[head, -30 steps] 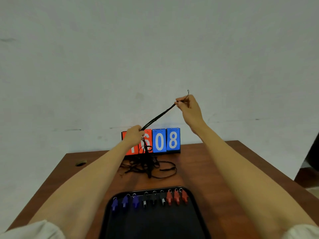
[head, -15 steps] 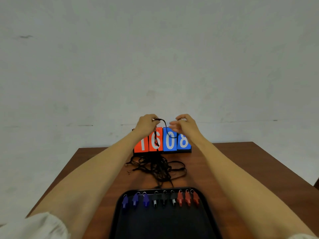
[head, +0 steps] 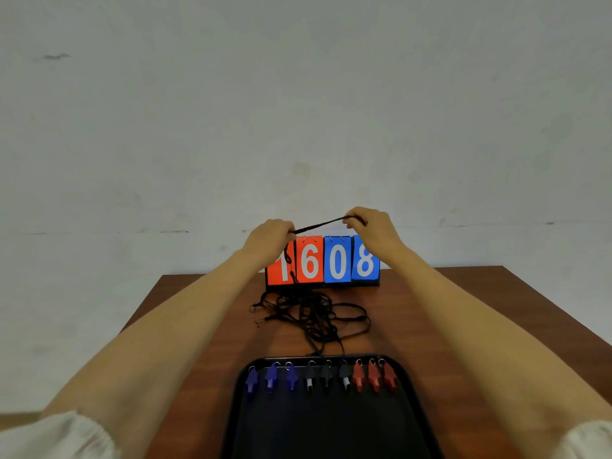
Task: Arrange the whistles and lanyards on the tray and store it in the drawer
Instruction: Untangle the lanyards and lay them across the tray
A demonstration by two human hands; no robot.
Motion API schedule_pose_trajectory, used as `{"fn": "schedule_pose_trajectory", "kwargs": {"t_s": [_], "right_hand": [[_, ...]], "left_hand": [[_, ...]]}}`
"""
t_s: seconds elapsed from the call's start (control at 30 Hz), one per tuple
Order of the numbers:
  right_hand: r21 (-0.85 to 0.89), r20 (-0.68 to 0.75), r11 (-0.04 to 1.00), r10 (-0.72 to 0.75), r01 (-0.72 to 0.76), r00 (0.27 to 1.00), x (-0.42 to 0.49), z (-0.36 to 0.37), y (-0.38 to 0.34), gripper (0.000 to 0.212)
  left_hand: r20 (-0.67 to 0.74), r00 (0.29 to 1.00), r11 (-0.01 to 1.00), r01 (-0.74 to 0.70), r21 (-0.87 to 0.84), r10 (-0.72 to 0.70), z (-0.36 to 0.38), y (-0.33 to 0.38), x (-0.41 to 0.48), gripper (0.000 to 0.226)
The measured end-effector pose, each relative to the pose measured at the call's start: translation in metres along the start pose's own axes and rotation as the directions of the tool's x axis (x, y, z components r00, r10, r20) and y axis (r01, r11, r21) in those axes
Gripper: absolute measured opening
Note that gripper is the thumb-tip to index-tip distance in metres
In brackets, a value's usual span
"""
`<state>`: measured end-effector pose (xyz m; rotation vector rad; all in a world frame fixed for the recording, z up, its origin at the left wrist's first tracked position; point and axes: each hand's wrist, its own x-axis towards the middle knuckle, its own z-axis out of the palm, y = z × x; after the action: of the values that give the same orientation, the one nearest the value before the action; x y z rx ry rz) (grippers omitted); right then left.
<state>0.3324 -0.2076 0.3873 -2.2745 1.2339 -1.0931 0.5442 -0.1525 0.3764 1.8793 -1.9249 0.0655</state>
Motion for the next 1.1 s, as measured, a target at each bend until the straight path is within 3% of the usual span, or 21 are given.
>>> {"fn": "schedule_pose_trajectory", "kwargs": {"t_s": [0.27, 0.43, 0.57, 0.63, 0.7, 0.77, 0.87, 1.0, 1.1], "right_hand": [[0.039, -0.077, 0.998, 0.044, -0.041, 0.996, -0.002, -0.002, 0.003, 0.026], [0.044, -0.101, 0.992, 0.119, -0.115, 0.988, 0.0, -0.003, 0.014, 0.026], [0.048, -0.131, 0.975, 0.223, -0.218, 0.966, -0.002, -0.006, 0.032, 0.026], [-0.006, -0.108, 0.974, 0.225, -0.227, 0.968, -0.006, -0.005, 0.04, 0.025], [-0.075, -0.031, 0.976, 0.205, -0.207, 0.978, -0.01, -0.002, 0.043, 0.024], [-0.108, 0.051, 0.977, 0.189, -0.183, 0.981, -0.014, 0.004, 0.04, 0.023], [-0.142, 0.138, 0.983, 0.134, -0.114, 0.981, -0.017, 0.012, 0.027, 0.024], [-0.128, 0.185, 0.992, 0.043, -0.019, 0.982, -0.024, 0.016, 0.008, 0.023], [-0.088, 0.187, 0.996, 0.0, 0.016, 0.982, -0.027, 0.013, -0.002, 0.02]], "left_hand": [[0.099, 0.985, 0.988, 0.143, -0.048, -0.138, 0.02, -0.013, -0.017, 0.016], [0.161, 0.971, 0.928, 0.217, -0.302, -0.175, 0.042, -0.024, -0.028, 0.007], [0.084, 0.954, 0.919, 0.301, -0.253, -0.289, 0.054, -0.041, -0.032, 0.003], [0.052, 0.91, 0.874, 0.41, -0.261, -0.411, 0.056, -0.048, -0.033, 0.013], [0.151, 0.861, 0.825, 0.508, -0.247, -0.485, 0.055, -0.043, -0.035, 0.047], [0.234, 0.874, 0.855, 0.473, -0.213, -0.426, 0.058, -0.03, -0.035, 0.07], [0.21, 0.961, 0.896, 0.248, -0.369, -0.179, 0.061, 0.003, -0.035, 0.066], [0.241, 0.97, 0.78, 0.179, -0.6, -0.038, 0.054, 0.049, -0.029, 0.068], [0.176, 0.984, 0.688, 0.155, -0.709, -0.04, 0.049, 0.061, -0.027, 0.048]]}}
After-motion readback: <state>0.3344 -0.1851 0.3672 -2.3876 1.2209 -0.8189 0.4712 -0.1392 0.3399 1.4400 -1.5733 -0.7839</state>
